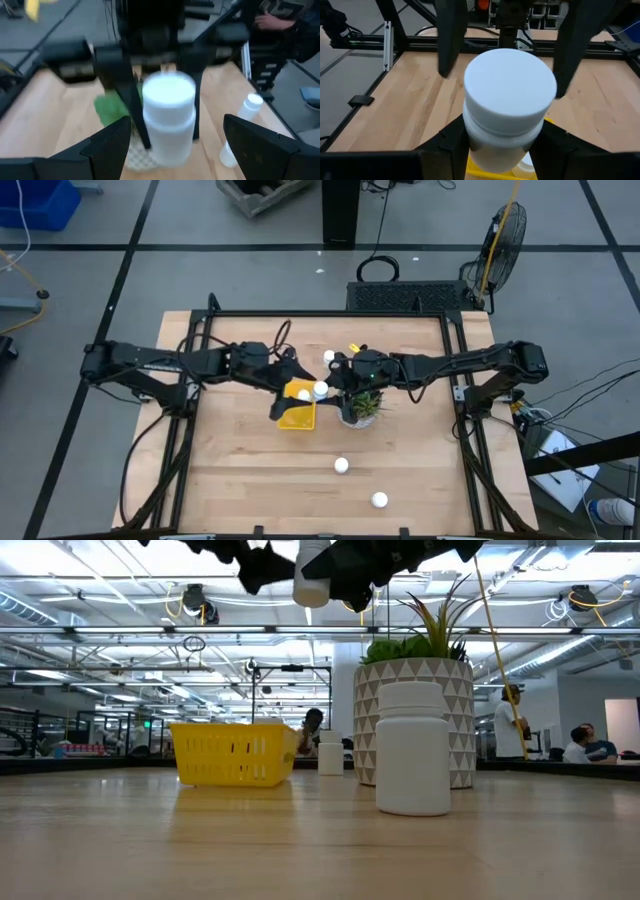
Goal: Pick and place pill bottles into a basket
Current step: Put the white medicine bottle into the yellow basket
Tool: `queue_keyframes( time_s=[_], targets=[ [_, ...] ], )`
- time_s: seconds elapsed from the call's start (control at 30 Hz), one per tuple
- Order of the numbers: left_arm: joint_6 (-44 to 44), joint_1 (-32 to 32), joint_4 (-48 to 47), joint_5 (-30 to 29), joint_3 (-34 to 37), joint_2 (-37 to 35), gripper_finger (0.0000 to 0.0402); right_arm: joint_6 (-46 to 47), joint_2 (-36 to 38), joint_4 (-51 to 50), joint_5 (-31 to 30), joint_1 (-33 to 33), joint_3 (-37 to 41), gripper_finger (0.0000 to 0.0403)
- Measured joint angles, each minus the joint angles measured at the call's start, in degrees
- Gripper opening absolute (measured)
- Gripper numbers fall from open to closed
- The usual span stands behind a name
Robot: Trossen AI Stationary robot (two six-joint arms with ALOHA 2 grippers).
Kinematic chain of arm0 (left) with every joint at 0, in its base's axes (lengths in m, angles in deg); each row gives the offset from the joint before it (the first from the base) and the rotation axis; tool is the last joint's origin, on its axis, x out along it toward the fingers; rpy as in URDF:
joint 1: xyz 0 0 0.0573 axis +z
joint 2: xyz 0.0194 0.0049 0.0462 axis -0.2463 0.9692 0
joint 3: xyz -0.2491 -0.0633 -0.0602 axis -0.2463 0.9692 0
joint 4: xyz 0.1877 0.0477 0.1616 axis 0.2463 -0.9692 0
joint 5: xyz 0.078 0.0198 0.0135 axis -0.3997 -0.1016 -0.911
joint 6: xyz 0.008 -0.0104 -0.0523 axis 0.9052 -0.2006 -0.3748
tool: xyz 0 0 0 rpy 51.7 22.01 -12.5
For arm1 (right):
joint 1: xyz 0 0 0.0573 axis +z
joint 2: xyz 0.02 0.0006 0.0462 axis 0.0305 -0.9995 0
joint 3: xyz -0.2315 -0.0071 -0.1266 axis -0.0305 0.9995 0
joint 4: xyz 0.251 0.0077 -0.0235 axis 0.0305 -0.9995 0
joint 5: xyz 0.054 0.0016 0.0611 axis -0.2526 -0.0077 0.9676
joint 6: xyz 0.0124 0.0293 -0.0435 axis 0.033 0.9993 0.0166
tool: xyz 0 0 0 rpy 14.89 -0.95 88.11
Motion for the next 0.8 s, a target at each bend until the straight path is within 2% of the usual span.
queue_keyframes(
  time_s=[0.37, 0.6, 0.8],
  targets=[
    [-0.1, 0.2, -0.9, 0.0, -0.6, 0.1, 0.0324, 0.4, -0.3, 0.0, 1.1, 0.0, 0.0, 0.0157],
    [1.3, 0.7, -13.0, -0.7, -9.2, 2.3, 0.0324, 0.5, -0.3, 0.1, 1.3, 0.0, 0.0, 0.0153],
    [3.9, 1.0, -29.5, -0.8, -20.1, 8.3, 0.0324, 0.5, -0.3, 0.0, 1.2, 0.0, 0.0, 0.0155]
  ],
)
